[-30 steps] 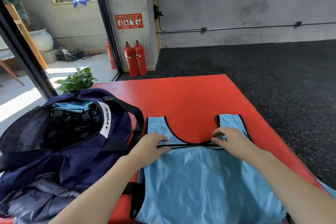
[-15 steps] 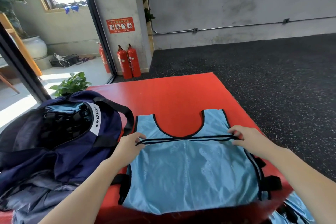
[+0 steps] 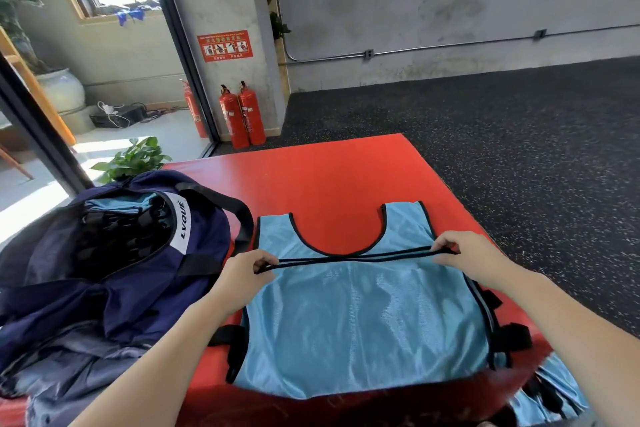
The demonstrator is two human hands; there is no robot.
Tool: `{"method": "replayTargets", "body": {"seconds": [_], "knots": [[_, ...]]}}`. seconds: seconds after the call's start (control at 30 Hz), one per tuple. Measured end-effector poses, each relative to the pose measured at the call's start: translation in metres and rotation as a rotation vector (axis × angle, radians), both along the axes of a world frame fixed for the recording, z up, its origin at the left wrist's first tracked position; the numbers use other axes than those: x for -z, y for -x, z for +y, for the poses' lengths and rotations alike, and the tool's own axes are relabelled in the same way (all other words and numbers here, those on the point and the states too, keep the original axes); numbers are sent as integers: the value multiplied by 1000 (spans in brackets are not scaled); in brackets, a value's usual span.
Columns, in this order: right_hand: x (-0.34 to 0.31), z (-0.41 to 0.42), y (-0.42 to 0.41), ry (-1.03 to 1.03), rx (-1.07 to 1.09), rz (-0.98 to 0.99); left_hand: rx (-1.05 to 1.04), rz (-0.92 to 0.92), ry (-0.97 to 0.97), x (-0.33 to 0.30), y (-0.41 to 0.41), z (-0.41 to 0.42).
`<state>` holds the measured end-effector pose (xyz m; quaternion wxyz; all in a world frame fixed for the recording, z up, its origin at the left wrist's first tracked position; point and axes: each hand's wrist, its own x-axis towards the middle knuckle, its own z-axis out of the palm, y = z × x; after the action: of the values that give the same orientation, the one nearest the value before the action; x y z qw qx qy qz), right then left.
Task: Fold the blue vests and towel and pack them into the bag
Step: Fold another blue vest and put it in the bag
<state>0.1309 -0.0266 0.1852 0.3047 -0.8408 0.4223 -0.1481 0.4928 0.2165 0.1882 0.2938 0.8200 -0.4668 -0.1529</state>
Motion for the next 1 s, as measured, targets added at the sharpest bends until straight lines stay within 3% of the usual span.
{"method": "replayTargets", "body": {"seconds": [0.37,0.5,0.6,0.7,0.73,0.83,0.9,1.0], "knots": [[-6,1,7,-67,91,-91,-87,56,69,-9,-8,6],[-16,2,13,-98,91,-176,-53,303,130,-21,-14,18],[-35,5,15,-185,70,-286,60,601,142,-37,-20,27],[-56,3,14,-250,45,-405,70,795,283,-68,-22,31],[-61,0,12,-277,41,-450,61,778,334,-78,-24,30],[-65,-16,-1,-286,74,-522,-16,499,372,-91,-35,15],[-57,-32,-14,-234,115,-494,-86,324,374,-88,-41,-3],[-38,-58,-37,-169,141,-417,-127,212,376,-67,-52,-34]]}}
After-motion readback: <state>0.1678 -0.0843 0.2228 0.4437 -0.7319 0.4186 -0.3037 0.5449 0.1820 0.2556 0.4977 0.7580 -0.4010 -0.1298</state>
